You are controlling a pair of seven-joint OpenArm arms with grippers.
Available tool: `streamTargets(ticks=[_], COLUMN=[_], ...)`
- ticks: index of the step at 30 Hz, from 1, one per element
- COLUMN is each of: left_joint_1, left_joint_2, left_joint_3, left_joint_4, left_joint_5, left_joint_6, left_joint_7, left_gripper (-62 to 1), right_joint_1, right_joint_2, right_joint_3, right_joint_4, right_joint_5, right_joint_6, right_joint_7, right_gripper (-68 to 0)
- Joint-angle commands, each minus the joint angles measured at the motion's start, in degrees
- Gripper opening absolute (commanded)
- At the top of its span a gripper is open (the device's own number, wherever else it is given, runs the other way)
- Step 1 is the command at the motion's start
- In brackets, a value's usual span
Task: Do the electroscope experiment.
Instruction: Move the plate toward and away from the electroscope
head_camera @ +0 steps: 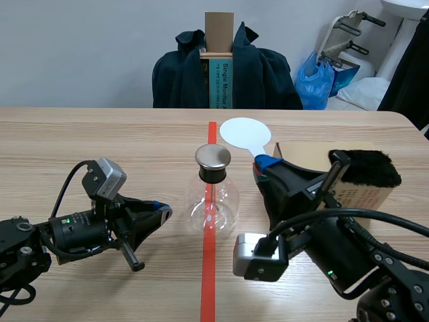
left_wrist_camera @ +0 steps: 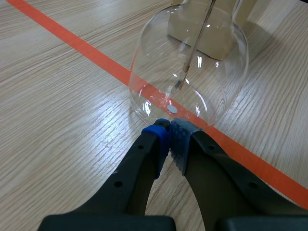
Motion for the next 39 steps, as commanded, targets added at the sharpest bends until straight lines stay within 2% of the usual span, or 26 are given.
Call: streamTargets(ticks=[1,6,10,14,17,27,31,39], left_joint_1=[-0.3,-0.3,-0.3,-0.3,-0.3,-0.3,-0.3,-0.3], left_joint_2=[0.2,0.2,0.2,0.2,0.2,0.2,0.2,0.2], left_joint_3=[-0.2,-0.2,-0.2,-0.2,-0.2,-0.2,-0.2,-0.2], left_joint_4=[1.4,1.4,1.4,1.4,1.4,1.4,1.4,1.4], left_joint_5=[-0.8,-0.8,-0.8,-0.8,-0.8,-0.9,-1.0,-1.0], left_joint_6=[-0.1,-0.1,-0.1,-0.1,-0.1,-0.1,-0.1,-0.1], left_joint_7=[-1.0,-1.0,-1.0,-0.5,-0.5,-0.5,-0.5,-0.7], left_gripper=[-57.9,-57.9,-57.9,-57.9,-57.9,-57.9,-57.9,-57.9], right_joint_1=[0.2,0.2,0.2,0.2,0.2,0.2,0.2,0.2], right_joint_2=[0.3,0.3,0.3,0.3,0.3,0.3,0.3,0.3], right_joint_3=[0.5,0.5,0.5,0.5,0.5,0.5,0.5,0.5], right_joint_4=[1.1,1.1,1.1,1.1,1.1,1.1,1.1,1.1], right_joint_5=[0.5,0.5,0.5,0.5,0.5,0.5,0.5,0.5], right_joint_6=[-0.3,0.2,1.0,1.1,2.3,2.3,2.3,2.3], right_joint_7=[1.5,6.5,8.4,9.1,9.4,9.8,7.8,-1.1], right_gripper=[-66.7,-66.7,-66.7,-66.7,-66.7,-66.7,-66.7,-66.7])
